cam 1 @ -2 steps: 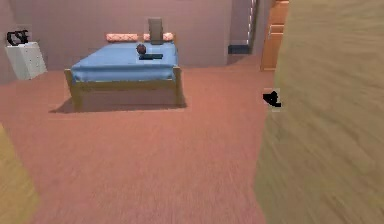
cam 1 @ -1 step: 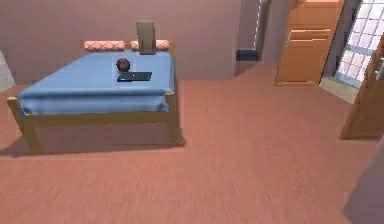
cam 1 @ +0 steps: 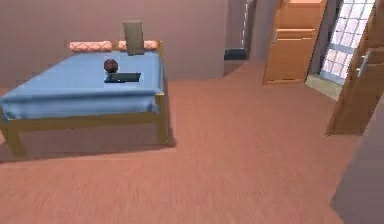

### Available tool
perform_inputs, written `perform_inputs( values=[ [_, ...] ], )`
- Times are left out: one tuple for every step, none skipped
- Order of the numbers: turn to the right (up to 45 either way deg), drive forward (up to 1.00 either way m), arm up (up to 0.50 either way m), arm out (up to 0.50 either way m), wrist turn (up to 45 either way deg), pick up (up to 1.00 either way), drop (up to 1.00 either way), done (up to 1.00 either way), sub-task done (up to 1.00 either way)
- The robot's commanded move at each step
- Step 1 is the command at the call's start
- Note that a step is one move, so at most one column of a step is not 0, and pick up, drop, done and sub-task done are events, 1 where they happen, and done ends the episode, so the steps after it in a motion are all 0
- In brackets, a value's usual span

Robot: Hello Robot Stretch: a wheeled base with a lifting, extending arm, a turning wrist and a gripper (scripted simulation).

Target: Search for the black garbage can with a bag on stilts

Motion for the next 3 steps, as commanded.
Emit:
perform_inputs(
  values=[
    [0.0,0.50,0.00,0.00,0.0,0.00,0.00,0.00,0.00],
    [30.0,0.00,0.00,0.00,0.0,0.00,0.00,0.00,0.00],
    [0.0,1.00,0.00,0.00,0.0,0.00,0.00,0.00,0.00]
  ],
)
